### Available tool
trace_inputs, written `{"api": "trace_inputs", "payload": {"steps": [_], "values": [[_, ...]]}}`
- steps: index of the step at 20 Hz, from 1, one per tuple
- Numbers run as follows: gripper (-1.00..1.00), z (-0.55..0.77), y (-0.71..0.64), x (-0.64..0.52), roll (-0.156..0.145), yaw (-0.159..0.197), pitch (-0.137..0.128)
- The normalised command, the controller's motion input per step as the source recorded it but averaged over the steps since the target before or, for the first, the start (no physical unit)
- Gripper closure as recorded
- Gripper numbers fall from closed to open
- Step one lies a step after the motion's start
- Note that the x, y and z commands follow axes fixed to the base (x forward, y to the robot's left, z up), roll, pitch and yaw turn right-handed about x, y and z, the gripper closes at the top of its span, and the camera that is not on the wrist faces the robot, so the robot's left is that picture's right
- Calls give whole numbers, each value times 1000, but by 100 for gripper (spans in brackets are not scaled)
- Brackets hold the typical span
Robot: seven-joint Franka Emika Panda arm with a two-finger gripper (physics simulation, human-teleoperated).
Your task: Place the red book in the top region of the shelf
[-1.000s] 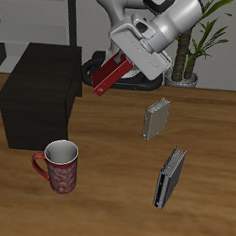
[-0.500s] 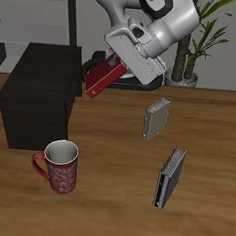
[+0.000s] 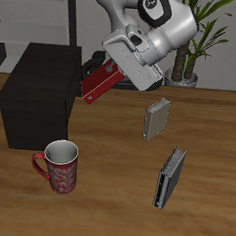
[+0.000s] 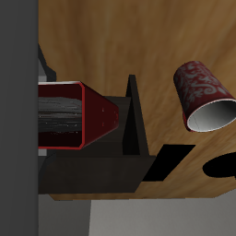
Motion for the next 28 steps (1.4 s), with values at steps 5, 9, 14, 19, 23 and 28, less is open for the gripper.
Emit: {"api": "trace_inputs", "payload": {"steps": [5, 9, 14, 19, 23, 28], "values": [[100, -113, -117, 63, -27, 9, 14], [100, -97, -120, 19, -18, 7, 13], [100, -141, -205, 94, -41, -6, 39], [100, -104, -212, 113, -40, 10, 18], [100, -162, -177, 66, -51, -1, 35], [100, -166, -128, 66, -29, 8, 36]]}}
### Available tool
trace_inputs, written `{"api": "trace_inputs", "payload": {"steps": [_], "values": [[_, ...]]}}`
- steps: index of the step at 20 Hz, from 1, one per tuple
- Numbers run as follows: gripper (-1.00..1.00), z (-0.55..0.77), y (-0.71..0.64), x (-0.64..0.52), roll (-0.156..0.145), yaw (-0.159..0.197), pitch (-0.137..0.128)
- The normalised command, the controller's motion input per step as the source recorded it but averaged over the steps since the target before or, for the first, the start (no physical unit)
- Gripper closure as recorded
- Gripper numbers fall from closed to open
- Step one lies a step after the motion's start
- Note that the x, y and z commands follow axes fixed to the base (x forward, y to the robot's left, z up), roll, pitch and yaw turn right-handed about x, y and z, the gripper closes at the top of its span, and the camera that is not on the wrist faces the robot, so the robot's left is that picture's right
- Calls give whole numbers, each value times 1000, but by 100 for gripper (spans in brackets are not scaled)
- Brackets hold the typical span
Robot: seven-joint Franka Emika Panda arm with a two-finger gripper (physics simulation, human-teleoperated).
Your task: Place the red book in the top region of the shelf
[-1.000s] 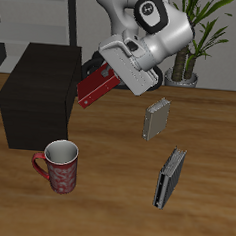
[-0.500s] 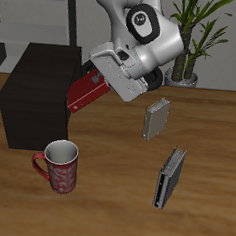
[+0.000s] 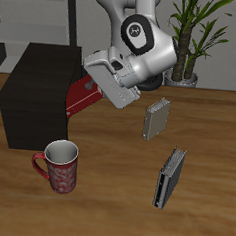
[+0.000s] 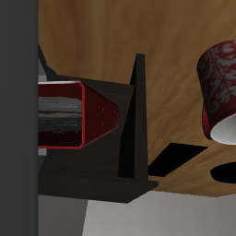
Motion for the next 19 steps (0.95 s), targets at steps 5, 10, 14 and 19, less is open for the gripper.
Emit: {"api": "trace_inputs", "payload": {"steps": [5, 10, 14, 19], "values": [[100, -138, -196, 57, -38, 12, 31], [100, -127, -251, 52, -50, 7, 13], [100, -123, -283, 85, -53, -5, 44], [100, -156, -192, 79, -41, 0, 27]]}}
